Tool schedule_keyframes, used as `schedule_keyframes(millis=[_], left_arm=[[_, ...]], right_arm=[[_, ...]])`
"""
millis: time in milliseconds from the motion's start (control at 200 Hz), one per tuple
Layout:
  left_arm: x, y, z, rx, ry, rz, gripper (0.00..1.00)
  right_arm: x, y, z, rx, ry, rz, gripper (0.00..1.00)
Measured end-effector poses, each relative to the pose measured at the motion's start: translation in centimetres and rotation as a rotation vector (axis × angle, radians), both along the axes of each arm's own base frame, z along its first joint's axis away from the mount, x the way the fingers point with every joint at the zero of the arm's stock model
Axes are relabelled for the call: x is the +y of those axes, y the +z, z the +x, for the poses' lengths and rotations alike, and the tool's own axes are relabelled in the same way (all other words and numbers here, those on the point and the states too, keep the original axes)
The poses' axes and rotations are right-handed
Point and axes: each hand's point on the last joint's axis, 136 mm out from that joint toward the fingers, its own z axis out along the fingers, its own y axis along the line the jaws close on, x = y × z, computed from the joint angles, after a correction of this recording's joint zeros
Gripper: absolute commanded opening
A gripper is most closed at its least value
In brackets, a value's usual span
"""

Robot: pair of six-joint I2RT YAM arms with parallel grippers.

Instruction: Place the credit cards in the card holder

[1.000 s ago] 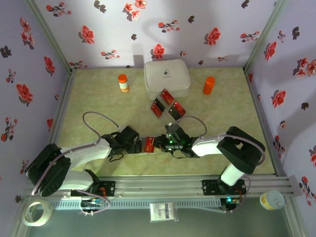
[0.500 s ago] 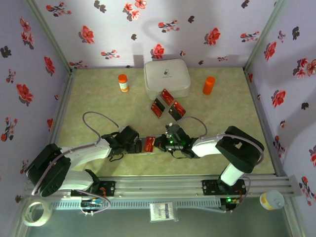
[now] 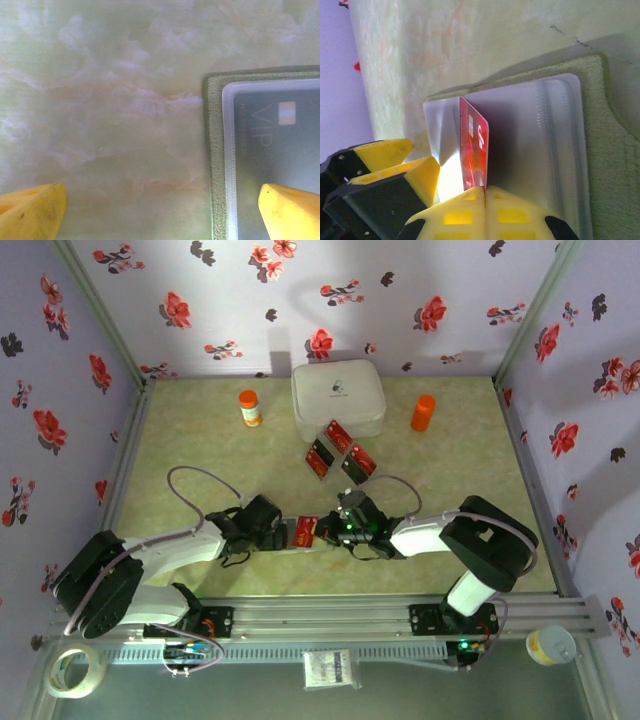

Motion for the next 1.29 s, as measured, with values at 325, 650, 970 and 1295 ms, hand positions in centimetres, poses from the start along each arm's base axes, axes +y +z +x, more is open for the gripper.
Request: schedule_keyframes(millis=[325, 650, 970, 1295], left_arm=[[0.0, -0.1, 0.0, 0.001, 0.000, 0.002, 0.99], [0.0, -0.1, 0.0, 0.001, 0.001, 0.002, 0.99], [0.0, -0.1, 0.0, 0.002, 0.001, 0.003, 0.99], [0.0, -0.1, 0.0, 0.002, 0.001, 0.003, 0.99]], right_arm=[[0.6, 0.3, -0.1, 0.000, 0.077, -0.036, 0.00], [0.5, -0.2, 0.0, 0.024, 0.114, -0.069, 0.00], [1.1, -0.6, 0.2, 0.045, 0.151, -0.088, 0.00], [1.6, -0.6, 0.3, 0.062, 0.163, -0.090, 0.00]])
